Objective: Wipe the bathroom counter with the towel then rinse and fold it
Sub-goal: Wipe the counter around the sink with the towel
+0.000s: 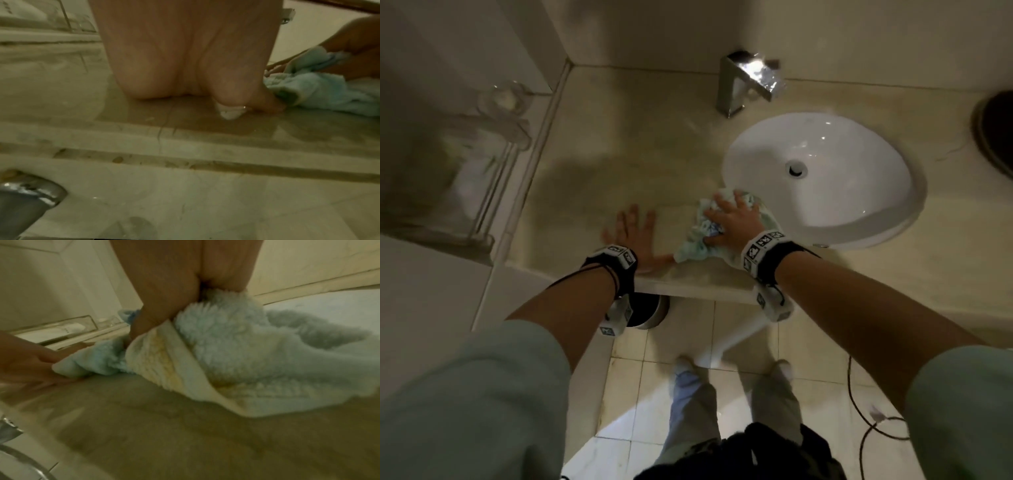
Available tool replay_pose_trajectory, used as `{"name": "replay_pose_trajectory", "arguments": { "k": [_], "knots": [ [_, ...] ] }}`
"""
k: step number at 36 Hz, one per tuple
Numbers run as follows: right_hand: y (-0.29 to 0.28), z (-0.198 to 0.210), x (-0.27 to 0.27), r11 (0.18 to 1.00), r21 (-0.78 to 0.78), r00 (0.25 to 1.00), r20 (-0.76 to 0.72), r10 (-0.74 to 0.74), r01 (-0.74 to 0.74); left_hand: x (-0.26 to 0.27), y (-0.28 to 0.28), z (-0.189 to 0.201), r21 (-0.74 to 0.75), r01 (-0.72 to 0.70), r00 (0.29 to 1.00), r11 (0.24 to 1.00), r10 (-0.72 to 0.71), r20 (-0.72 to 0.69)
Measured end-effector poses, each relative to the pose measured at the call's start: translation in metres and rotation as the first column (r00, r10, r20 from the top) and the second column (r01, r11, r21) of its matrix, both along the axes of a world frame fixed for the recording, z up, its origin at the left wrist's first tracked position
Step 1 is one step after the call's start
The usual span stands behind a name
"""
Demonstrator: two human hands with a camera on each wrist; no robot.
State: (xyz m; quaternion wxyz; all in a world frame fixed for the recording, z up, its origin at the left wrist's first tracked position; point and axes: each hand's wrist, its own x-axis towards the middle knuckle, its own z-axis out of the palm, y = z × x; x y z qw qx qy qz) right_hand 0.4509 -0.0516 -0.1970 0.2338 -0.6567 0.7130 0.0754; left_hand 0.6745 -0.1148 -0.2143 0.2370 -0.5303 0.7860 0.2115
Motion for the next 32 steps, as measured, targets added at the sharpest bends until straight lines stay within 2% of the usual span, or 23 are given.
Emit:
{"name": "replay_pose_trajectory", "arguments": {
  "k": [5,8,15,21,25,32],
  "knots": [
    [0.018,-0.010,0.000,0.992,-0.110,0.998,0.033,-0.055,0.058,0.001,0.002,0.002,0.011,0.024,1.000,1.000,-0.024,0.009],
    [0.038,-0.012,-0.002,0.989,-0.132,0.998,0.025,-0.058,0.061,0.001,0.004,0.003,-0.003,0.013,0.999,1.000,-0.013,-0.040],
    [0.092,-0.016,0.000,0.979,-0.147,0.989,0.062,-0.134,0.142,0.003,0.002,0.006,0.033,0.010,1.000,0.999,-0.009,-0.028],
    [0.092,-0.012,0.005,0.977,-0.104,0.983,0.041,-0.181,0.185,0.001,0.004,0.009,0.040,-0.001,1.000,0.999,0.002,-0.019],
    [0.089,-0.015,0.003,0.983,-0.081,0.986,-0.021,-0.167,0.165,0.001,0.005,0.005,0.021,-0.014,0.999,1.000,0.014,-0.031],
    [0.085,-0.016,0.001,0.988,-0.095,0.991,-0.043,-0.123,0.119,-0.002,0.008,0.010,0.004,-0.018,1.000,1.000,0.018,-0.012]
  ]
}}
